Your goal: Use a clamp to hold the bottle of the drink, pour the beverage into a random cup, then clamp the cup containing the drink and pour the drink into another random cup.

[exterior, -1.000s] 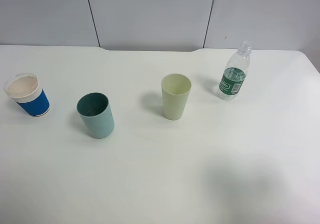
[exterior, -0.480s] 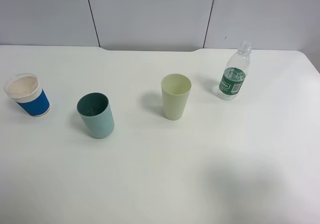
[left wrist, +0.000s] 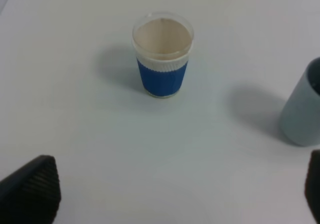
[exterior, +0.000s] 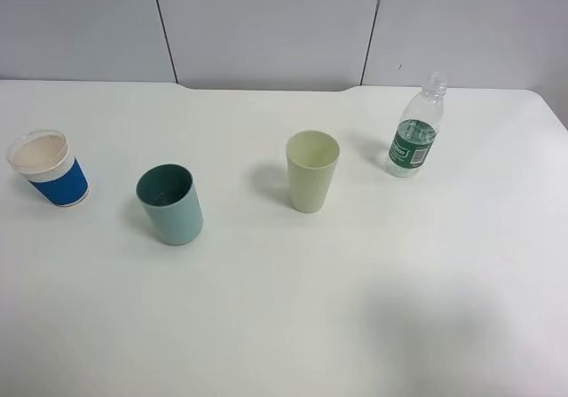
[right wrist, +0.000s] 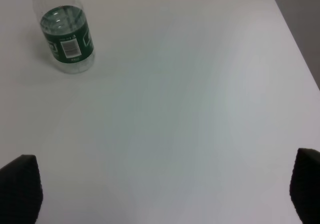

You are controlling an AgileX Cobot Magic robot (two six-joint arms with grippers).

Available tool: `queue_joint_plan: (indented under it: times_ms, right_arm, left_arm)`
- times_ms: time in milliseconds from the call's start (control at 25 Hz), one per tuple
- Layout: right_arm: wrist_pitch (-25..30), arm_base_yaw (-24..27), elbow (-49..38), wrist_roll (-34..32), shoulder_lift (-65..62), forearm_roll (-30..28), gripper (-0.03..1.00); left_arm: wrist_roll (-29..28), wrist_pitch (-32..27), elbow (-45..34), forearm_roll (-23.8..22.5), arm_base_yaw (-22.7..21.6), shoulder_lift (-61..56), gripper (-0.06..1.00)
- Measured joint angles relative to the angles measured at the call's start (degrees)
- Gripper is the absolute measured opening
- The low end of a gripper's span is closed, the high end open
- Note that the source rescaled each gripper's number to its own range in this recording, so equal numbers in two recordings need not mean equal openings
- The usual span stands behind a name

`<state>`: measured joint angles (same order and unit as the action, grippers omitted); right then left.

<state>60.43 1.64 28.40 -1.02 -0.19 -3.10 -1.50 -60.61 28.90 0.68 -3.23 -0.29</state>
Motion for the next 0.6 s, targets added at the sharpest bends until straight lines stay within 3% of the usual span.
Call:
queue_joint_plan:
  times_ms: [600]
  right_arm:
    - [0.0, 0.0, 0.0, 0.0, 0.0, 0.0, 1.00]
  left_arm:
    - [0.0, 0.1, 0.0, 0.1, 0.0, 0.0, 0.99]
